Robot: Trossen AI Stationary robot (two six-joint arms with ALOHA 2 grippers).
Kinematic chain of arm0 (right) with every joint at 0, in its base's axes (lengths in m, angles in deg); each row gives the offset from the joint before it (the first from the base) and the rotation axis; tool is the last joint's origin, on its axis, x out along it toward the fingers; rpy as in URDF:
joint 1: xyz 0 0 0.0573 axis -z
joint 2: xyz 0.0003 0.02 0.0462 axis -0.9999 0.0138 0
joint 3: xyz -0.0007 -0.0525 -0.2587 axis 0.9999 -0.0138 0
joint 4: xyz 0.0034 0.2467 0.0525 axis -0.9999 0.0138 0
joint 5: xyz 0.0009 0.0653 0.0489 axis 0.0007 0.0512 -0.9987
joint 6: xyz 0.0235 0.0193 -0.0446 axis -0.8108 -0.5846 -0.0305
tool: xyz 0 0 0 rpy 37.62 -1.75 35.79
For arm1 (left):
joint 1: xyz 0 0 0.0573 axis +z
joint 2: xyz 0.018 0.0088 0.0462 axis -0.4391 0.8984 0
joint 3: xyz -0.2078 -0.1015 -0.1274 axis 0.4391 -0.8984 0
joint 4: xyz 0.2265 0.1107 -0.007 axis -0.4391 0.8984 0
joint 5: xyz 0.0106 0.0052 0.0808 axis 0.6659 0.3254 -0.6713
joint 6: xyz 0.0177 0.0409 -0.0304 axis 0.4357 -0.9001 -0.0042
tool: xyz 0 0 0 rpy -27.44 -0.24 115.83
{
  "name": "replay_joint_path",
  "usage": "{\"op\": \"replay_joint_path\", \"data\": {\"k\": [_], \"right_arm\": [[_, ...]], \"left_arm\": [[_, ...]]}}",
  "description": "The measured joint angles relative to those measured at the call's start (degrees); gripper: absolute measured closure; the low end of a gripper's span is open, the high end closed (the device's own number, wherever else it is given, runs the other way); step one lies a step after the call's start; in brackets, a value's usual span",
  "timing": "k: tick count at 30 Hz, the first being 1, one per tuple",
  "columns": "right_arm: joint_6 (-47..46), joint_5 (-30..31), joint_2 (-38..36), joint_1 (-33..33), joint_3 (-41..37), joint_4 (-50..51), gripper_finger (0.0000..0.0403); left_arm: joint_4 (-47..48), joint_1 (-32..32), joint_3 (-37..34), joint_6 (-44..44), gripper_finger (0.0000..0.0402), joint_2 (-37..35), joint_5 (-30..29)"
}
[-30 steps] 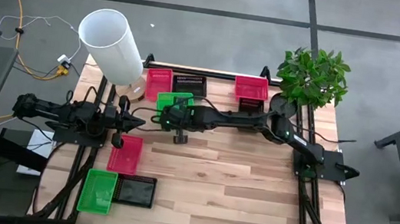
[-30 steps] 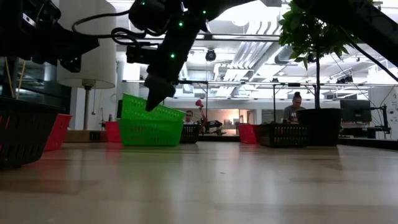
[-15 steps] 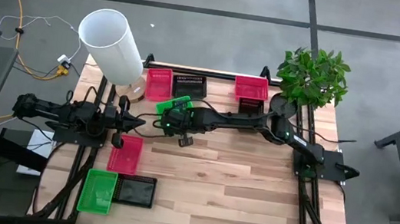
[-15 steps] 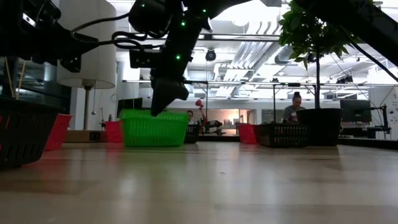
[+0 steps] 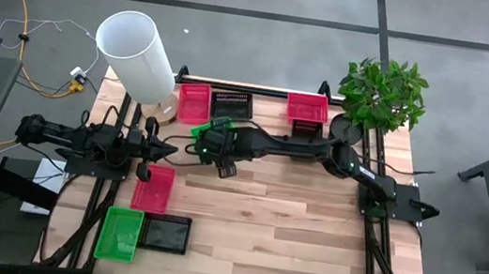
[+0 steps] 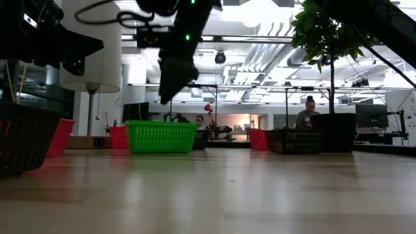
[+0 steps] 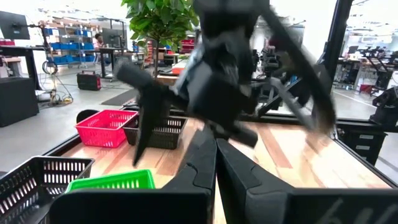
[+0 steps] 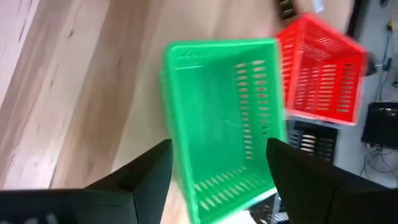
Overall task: Stack baskets by color
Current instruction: Stack the bottom green basket on top of the top green basket
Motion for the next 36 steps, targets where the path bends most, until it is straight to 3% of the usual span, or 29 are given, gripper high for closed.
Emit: {"op": "replay_joint_path", "data": {"k": [4, 12, 16, 20, 26, 32, 36], "right_arm": [[-2.1, -0.9, -0.1, 0.6, 3.5, 5.0, 0.0153], [-11.5, -9.0, -3.7, 4.0, -0.6, 17.7, 0.0153], [-12.6, -13.0, -4.9, 4.8, -4.3, 18.9, 0.0153], [-12.9, -14.5, -8.8, 4.6, -13.1, 15.4, 0.0153], [-17.1, -15.5, -22.4, 3.2, -36.4, -0.1, 0.0153], [-22.3, -18.0, -38.7, -0.3, -61.3, -30.7, 0.0153], [-24.1, -17.9, -46.3, -2.5, -74.0, -52.9, 0.0153]], "left_arm": [[0.0, 0.0, 0.0, 0.0, 0.0401, 0.0, 0.0], [0.0, 0.0, 0.0, 0.0, 0.0401, 0.0, 0.0], [0.0, 0.0, 0.0, 0.0, 0.0401, 0.2, 0.0], [0.0, 0.0, 0.0, 0.0, 0.0402, 0.3, 0.0], [0.1, 0.0, 0.0, 0.0, 0.0402, 0.3, 0.0], [0.0, 0.0, 0.0, 0.0, 0.0402, 0.3, 0.0], [0.0, 0.0, 0.0, 0.0, 0.0401, 0.3, 0.0]]}}
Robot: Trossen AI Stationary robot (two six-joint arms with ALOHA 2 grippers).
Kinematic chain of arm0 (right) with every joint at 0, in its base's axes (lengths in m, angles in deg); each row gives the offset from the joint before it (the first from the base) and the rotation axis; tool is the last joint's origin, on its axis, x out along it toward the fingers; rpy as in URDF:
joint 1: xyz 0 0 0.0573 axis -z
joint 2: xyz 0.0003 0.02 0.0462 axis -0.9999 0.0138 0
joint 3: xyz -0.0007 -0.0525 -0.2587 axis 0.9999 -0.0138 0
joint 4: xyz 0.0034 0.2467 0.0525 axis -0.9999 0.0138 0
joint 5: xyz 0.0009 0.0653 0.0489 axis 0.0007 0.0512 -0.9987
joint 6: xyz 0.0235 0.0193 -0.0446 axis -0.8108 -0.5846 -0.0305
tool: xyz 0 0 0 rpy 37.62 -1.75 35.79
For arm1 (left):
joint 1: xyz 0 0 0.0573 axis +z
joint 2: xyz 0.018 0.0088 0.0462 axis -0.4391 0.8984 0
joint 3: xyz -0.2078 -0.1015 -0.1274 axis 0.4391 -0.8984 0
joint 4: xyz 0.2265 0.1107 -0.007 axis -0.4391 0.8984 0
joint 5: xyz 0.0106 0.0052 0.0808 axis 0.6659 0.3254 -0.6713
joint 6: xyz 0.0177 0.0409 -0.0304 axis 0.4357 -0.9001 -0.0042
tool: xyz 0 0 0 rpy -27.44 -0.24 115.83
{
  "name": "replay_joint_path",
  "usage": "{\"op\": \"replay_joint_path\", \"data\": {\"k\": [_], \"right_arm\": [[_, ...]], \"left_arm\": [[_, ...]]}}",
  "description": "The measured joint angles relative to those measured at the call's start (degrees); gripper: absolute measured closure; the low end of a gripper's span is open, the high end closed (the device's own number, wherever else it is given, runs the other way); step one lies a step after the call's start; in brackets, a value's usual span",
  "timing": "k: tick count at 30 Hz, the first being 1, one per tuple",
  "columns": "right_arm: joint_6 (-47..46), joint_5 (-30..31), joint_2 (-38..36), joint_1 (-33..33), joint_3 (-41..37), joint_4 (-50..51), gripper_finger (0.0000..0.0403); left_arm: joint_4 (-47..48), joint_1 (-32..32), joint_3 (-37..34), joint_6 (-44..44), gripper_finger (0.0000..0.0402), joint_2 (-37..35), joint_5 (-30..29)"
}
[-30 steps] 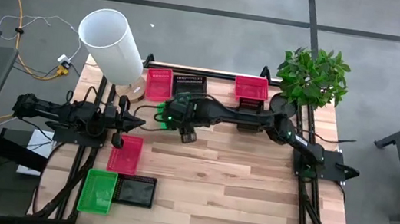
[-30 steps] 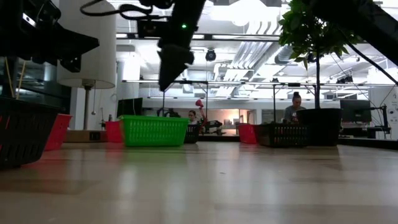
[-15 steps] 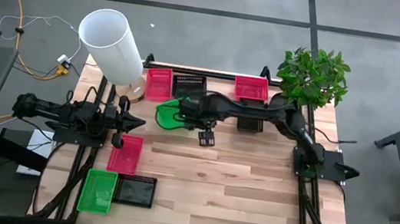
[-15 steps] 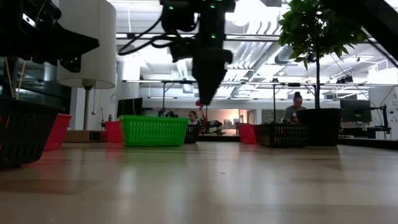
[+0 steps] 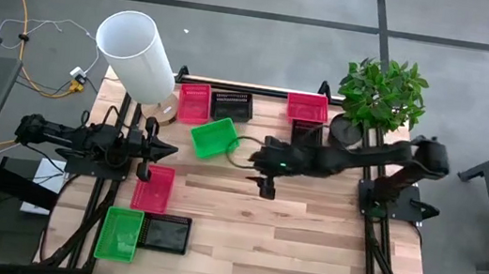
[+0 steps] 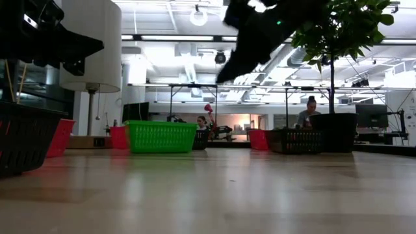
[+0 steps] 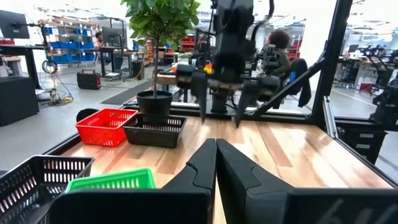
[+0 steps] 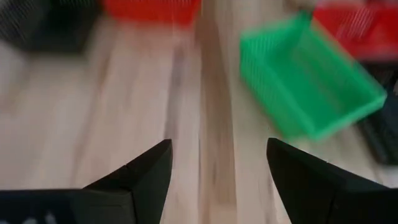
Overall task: Stack baskets by color
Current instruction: Stack the bottom green basket on top of the top green basket
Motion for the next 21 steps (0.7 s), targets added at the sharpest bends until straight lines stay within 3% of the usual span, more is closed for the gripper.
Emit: {"op": "replay_joint_path", "data": {"k": [4, 9, 21], "right_arm": [[-1.1, 0.1, -4.1, -1.5, -8.3, -18.8, 0.0153], [-1.6, 0.2, -5.8, -2.3, -13.9, -32.9, 0.0153], [-2.6, -0.1, -6.1, -2.3, -14.6, -35.8, 0.0153]], "left_arm": [[0.0, 0.0, 0.0, 0.0, 0.0401, 0.0, 0.0], [0.0, 0.0, 0.0, 0.0, 0.0401, 0.0, 0.0], [-2.1, 0.0, 0.0, 0.0, 0.0401, 0.0, 0.0]]}}
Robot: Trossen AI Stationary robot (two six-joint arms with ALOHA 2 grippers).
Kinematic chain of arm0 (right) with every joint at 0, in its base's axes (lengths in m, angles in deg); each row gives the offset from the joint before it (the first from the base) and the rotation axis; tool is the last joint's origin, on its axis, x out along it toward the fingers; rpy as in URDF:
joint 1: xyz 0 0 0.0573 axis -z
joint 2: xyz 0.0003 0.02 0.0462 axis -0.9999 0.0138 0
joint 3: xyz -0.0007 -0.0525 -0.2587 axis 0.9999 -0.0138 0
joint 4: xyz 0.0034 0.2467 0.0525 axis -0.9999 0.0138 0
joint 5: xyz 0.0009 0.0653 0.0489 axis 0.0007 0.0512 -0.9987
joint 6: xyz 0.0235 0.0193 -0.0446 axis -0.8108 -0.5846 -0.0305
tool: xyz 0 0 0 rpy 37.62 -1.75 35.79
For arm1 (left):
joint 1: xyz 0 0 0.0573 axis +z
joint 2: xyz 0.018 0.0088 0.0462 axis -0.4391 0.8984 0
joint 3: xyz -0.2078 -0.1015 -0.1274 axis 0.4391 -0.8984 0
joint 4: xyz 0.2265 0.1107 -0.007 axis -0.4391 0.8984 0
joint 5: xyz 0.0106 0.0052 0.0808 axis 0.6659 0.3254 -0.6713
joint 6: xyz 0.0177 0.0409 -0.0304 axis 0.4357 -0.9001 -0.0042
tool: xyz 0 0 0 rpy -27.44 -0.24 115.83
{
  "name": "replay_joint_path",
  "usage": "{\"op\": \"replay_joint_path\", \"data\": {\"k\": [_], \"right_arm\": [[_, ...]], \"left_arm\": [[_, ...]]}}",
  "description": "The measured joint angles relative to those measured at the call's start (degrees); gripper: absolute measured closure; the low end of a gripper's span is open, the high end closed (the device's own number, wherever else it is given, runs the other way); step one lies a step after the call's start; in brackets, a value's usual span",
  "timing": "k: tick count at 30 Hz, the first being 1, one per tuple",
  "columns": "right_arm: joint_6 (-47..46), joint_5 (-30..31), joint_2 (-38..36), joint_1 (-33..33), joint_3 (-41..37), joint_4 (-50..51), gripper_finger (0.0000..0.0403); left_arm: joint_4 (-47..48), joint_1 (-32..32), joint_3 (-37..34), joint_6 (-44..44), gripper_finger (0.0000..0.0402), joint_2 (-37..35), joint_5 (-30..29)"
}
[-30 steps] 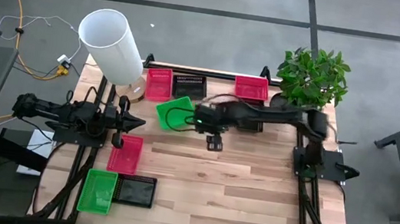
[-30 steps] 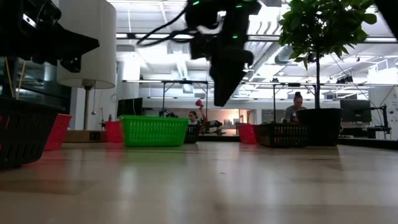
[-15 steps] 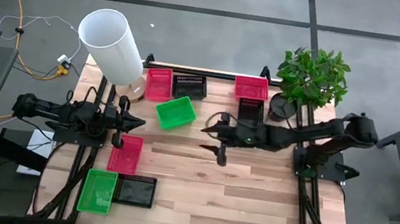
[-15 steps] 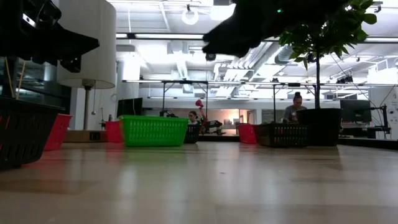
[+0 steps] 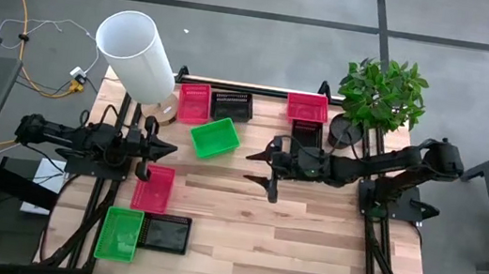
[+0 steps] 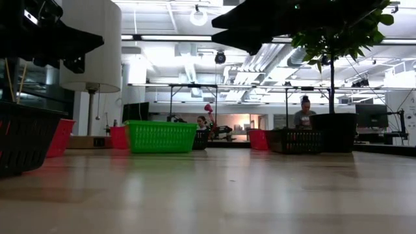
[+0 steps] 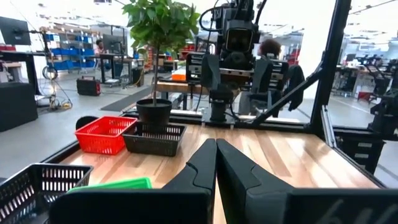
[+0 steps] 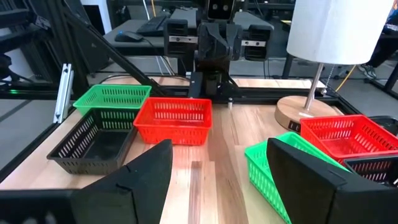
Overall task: Stack baskets by color
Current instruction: Stack the bottom green basket on top of the top green basket
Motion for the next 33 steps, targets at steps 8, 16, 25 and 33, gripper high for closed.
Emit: {"op": "replay_joint_path", "data": {"k": [8, 16, 25, 33], "right_arm": [[-1.4, 0.5, 0.0, 0.0, 0.0, 0.4, 0.0153], [0.0, 0.8, -1.9, 0.2, 0.0, 5.8, 0.0153], [0.4, 8.2, -14.0, -1.2, -0.6, 21.3, 0.0209], [-3.4, 16.2, -31.3, -5.1, -17.5, 10.5, 0.0388]], "left_arm": [[-8.2, 0.0, 0.0, 0.7, 0.0401, 0.2, 0.7], [-12.4, 0.0, 1.4, 0.4, 0.0355, 9.2, -3.3], [-12.1, 0.0, 11.8, -0.2, 0.0269, 22.9, -1.4], [-6.3, -0.1, 20.9, -0.1, 0.0246, 32.2, -0.2]]}}
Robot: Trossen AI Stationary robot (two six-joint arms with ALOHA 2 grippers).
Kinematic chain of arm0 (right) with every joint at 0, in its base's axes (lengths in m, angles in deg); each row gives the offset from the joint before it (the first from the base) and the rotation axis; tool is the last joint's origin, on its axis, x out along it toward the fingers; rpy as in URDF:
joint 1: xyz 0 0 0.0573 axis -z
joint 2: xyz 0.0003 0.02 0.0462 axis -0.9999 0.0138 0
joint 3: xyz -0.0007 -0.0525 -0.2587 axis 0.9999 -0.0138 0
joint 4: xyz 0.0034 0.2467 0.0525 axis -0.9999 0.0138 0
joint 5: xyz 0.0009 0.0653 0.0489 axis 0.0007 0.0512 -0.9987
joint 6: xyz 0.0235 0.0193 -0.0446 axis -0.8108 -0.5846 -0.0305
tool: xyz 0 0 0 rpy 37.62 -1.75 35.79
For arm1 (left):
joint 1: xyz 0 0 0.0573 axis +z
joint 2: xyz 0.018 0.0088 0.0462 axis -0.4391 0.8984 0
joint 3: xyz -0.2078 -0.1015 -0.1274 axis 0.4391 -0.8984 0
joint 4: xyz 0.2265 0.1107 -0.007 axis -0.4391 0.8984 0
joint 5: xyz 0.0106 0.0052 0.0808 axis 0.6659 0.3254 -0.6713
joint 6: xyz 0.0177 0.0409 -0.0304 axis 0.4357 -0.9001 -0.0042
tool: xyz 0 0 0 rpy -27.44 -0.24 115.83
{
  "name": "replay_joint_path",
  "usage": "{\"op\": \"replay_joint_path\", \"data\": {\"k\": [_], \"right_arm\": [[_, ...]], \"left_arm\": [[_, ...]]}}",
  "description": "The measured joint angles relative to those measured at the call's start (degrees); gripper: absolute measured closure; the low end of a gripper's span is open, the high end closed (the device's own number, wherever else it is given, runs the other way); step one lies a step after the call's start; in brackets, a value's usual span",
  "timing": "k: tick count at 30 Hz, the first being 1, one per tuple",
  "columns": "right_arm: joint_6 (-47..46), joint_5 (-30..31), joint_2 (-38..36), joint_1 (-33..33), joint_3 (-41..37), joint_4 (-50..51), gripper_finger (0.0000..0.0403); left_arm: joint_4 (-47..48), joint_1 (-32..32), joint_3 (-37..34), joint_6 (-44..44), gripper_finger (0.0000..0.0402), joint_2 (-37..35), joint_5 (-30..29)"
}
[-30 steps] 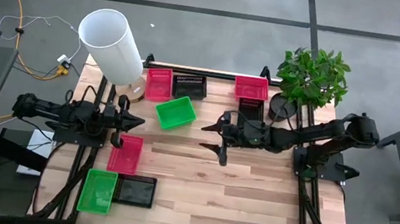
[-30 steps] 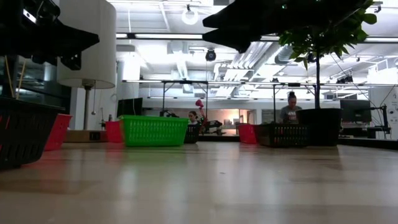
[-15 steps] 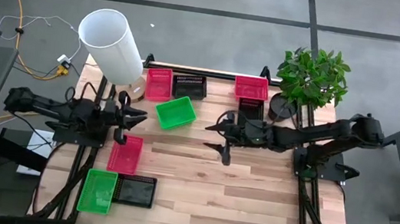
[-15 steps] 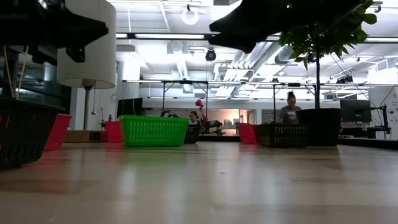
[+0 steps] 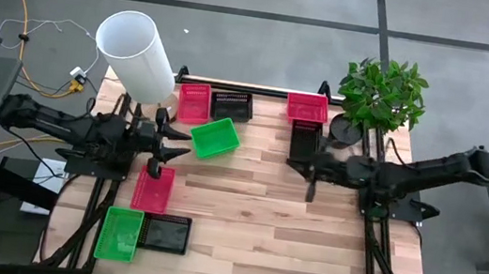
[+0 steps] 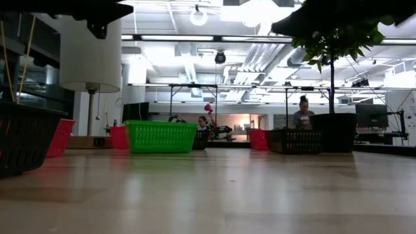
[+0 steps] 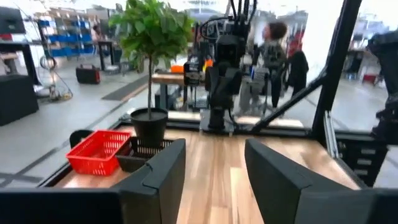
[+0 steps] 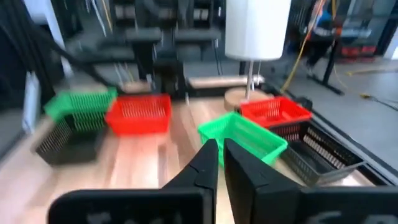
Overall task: Stack baskets by color
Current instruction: Stack the bottom green basket on top of the top green basket
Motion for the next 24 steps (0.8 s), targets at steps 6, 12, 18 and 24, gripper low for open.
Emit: {"op": "replay_joint_path", "data": {"k": [6, 12, 18, 24], "right_arm": [[-0.6, 0.1, -5.0, -0.9, -10.4, -15.9, 0.04], [-0.7, 1.1, -4.6, -0.7, -12.3, -17.8, 0.0402], [-0.9, 2.0, -3.4, -0.7, -12.3, -17.8, 0.0402], [-0.9, 3.3, -1.9, -0.7, -12.3, -17.9, 0.0402]], "left_arm": [[18.8, -3.1, 7.0, 4.5, 0.0245, 1.9, 0.5], [43.7, -11.0, 15.2, 21.3, 0.0245, 5.9, 4.0], [59.6, -21.4, 19.5, 39.1, 0.0245, 14.9, 11.7], [65.4, -31.7, 21.3, 48.5, 0.0245, 25.1, 16.3]]}}
